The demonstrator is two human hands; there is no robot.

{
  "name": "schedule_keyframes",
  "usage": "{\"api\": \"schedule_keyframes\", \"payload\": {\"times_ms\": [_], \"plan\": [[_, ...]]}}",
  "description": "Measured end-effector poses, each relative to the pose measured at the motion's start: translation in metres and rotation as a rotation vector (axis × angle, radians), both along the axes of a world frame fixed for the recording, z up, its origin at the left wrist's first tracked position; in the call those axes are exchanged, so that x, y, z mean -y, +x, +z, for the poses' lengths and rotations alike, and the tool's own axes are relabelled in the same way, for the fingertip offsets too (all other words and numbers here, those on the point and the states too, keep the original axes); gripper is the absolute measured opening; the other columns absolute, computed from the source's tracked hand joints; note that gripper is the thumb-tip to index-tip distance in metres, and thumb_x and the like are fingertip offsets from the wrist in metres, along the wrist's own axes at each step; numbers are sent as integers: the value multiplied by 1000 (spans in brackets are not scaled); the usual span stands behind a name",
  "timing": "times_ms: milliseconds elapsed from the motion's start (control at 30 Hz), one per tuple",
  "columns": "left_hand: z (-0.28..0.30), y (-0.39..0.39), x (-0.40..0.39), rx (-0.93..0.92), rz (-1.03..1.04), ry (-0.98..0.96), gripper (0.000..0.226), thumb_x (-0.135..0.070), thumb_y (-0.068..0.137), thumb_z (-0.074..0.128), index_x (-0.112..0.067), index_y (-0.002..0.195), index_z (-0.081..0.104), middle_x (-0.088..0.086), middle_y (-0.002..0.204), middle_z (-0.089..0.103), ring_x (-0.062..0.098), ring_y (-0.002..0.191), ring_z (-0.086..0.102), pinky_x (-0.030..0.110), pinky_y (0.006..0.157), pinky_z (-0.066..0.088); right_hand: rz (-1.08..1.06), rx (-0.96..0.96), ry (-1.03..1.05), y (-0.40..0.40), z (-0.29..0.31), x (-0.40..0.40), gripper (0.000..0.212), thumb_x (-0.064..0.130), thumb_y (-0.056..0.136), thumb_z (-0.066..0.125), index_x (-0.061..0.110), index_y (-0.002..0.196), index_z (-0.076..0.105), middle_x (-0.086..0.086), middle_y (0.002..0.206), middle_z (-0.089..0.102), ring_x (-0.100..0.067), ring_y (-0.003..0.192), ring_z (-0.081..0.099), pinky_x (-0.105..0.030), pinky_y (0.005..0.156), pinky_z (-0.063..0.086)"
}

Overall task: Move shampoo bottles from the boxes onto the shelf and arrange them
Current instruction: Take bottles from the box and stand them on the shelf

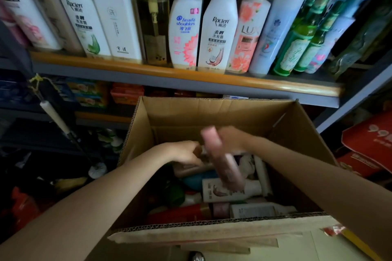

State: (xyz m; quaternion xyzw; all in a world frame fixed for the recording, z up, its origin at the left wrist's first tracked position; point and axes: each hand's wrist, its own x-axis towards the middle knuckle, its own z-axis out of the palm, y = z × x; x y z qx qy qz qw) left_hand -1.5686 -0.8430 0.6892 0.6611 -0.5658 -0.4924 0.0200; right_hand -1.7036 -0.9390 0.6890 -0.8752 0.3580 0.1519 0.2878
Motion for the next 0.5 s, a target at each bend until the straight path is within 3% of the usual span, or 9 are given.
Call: {"api": "schedule_keyframes", "payload": {"times_ms": [100, 167, 233, 300, 400, 433, 500], "plan": [[35, -4, 11, -272, 173, -182, 46, -30, 85, 67, -26, 126, 48, -14, 115, 53, 7, 104, 54, 15, 75, 47, -322, 411, 21, 9, 53, 14, 33, 27, 77, 73, 5, 97, 60, -6, 85, 62, -18, 70, 60, -27, 55, 51], [67, -3, 22, -272, 210, -433, 43, -25, 80, 72, -24, 119, 53, -12, 114, 59, 7, 106, 56, 17, 80, 46, -413, 576, -23, 17, 90, 17, 25, 27, 76, 73, 12, 89, 58, -1, 76, 61, -14, 63, 57, -28, 51, 49], [105, 4, 31, -213, 192, -598, 45, -24, 76, 76, -23, 114, 54, -9, 112, 60, 8, 109, 56, 21, 87, 43, -406, 710, -25, 25, 133, 15, 17, 25, 80, 70, 20, 85, 54, 5, 74, 58, -8, 64, 55, -24, 55, 46], [146, 15, 37, -186, 140, -704, 43, -24, 72, 79, -26, 109, 55, -10, 107, 62, 7, 105, 58, 19, 86, 45, -372, 815, -19, 30, 179, 13, 13, 24, 82, 67, 23, 77, 54, 3, 69, 57, -7, 58, 54, -22, 49, 42], [211, 23, 38, -207, 155, -834, 33, -14, 77, 74, -28, 99, 54, -13, 95, 61, -11, 82, 58, 4, 71, 45, -349, 965, -145, 40, 243, 13, 19, 23, 81, 66, 21, 65, 56, 4, 55, 51, -3, 40, 44, -18, 39, 34], [232, 22, 38, -208, 156, -906, 33, -11, 79, 72, -29, 97, 52, -14, 92, 59, -14, 78, 57, 2, 67, 43, -342, 1028, -215, 44, 263, 13, 17, 24, 79, 67, 18, 65, 58, 4, 57, 51, -4, 44, 46, -21, 43, 36], [265, 19, 43, -134, 148, -1049, 39, -17, 79, 73, -27, 106, 48, -10, 101, 58, -7, 92, 56, 5, 71, 43, -313, 1165, -391, 54, 299, 13, 19, 26, 74, 65, 8, 73, 62, 0, 66, 55, -11, 60, 51, -31, 55, 43]]}}
